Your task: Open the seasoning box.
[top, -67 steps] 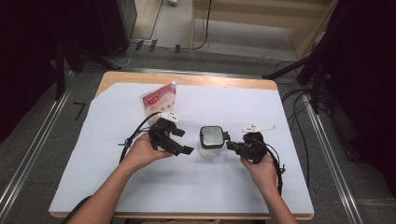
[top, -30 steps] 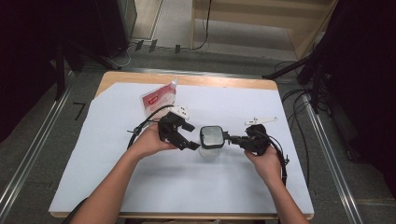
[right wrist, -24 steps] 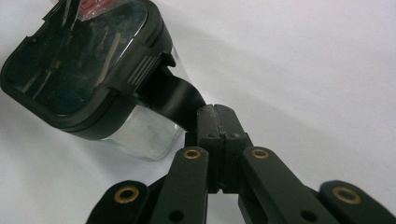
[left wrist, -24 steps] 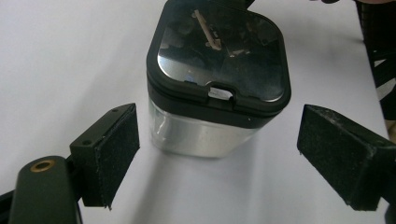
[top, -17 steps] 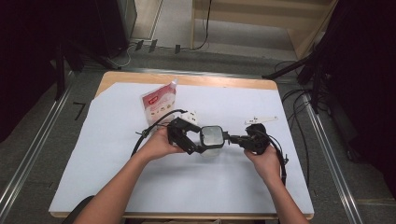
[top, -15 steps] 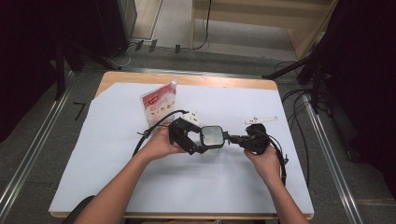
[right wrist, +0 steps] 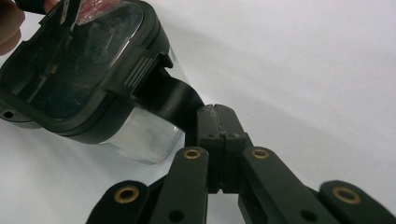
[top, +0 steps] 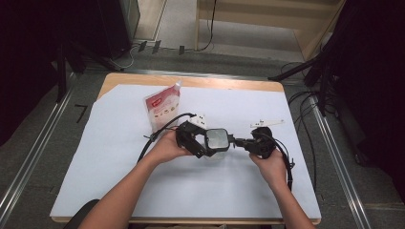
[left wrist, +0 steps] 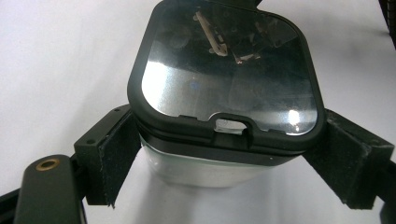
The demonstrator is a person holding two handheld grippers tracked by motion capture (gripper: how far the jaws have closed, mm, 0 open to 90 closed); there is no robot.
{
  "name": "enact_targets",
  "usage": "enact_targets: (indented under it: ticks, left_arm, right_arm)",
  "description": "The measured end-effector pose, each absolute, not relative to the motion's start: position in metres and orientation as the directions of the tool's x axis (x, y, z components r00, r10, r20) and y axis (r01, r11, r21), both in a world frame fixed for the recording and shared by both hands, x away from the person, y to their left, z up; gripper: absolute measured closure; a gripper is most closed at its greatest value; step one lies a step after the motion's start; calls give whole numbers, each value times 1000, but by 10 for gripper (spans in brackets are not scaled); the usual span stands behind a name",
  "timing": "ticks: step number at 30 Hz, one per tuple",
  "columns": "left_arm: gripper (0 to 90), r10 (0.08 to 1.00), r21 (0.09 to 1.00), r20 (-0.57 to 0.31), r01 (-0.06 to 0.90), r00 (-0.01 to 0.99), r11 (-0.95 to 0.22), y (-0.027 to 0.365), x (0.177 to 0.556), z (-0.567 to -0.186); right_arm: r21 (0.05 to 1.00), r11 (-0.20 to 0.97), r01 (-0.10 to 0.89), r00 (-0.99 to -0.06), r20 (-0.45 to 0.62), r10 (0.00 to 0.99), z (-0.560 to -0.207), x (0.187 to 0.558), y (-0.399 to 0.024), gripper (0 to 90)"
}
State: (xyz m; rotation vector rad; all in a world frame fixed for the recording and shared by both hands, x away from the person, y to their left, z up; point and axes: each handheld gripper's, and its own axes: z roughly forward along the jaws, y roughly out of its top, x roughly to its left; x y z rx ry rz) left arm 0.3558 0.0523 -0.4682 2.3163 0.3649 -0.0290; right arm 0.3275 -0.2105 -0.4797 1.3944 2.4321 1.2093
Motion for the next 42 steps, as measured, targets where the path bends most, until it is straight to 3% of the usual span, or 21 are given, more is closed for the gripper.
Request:
enact_targets:
  ticks: [21, 42]
  left_arm:
    - [169, 271, 669, -96, 264, 958, -695, 50, 350, -456]
    - [166, 273, 692, -96, 262, 957, -673, 53, 349, -445]
  right_arm:
    - [670, 283, 686, -592, 289, 752, -478, 324, -208, 900]
    - [674, 293, 678, -601, 280, 748, -477, 322, -206, 900]
